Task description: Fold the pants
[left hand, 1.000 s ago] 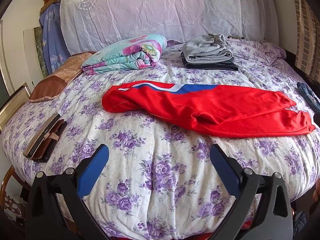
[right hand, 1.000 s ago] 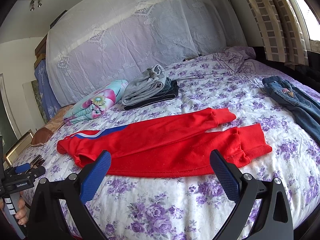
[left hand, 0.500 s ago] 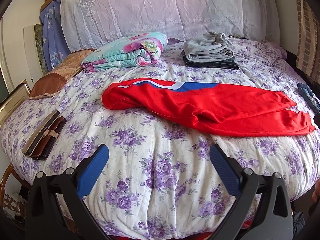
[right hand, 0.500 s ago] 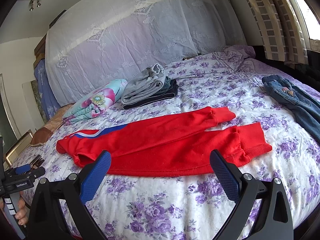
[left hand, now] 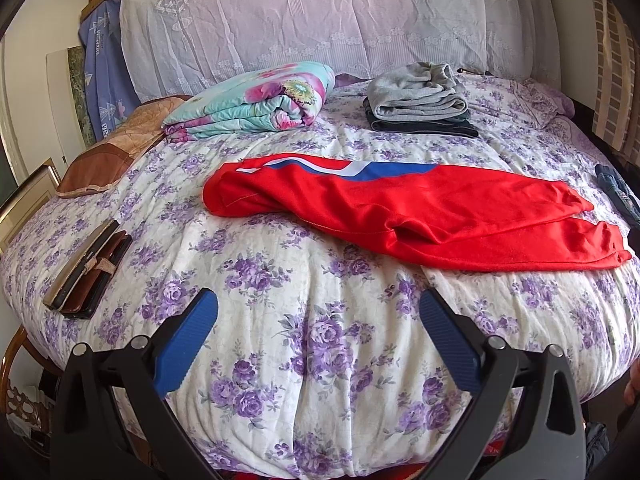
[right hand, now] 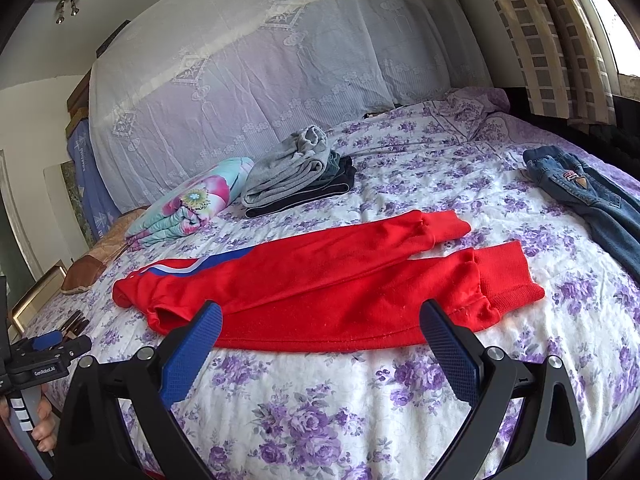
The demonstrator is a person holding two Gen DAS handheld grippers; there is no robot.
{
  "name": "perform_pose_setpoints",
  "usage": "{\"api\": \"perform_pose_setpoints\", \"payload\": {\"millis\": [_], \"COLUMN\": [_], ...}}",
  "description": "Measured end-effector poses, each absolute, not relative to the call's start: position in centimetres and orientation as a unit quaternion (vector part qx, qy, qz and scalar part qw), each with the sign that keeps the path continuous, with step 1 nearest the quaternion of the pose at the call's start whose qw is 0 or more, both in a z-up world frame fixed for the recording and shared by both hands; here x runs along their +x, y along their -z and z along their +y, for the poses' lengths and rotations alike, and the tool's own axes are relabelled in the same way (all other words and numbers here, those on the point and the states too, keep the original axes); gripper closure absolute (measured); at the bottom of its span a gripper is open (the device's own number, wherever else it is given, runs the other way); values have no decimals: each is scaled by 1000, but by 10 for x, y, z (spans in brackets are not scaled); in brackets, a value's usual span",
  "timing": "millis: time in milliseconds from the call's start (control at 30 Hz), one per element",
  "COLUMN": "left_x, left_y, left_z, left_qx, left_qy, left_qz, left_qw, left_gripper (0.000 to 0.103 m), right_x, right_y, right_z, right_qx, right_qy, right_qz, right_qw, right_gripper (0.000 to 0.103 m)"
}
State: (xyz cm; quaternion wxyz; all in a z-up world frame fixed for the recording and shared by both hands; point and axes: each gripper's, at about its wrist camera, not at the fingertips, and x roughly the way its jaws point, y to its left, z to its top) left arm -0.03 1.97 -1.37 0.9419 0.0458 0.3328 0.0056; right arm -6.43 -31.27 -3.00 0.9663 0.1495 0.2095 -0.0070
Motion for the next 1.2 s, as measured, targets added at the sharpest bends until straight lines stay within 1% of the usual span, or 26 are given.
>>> {"api": "perform_pose_setpoints", "payload": {"millis": [833,1067,1200], "left_x": [0,-1,19], "left_y": [20,31,32], "left_z": [21,24,35], "left_qx": [45,45,41], "left_qy": [-6,-8,-15], "left_qz": [335,341,351], "left_qw": [941,939,935], "left_gripper": [5,5,5], "right_x": [-64,-65,-58], "right_y": [32,36,43], "right_z": [-312,-309,-312], "right_qx": [152,152,159], "right_qy": [7,7,5], "right_qz": [213,216,234], "right_qw": [965,964,959], "right_gripper": [3,3,3]}}
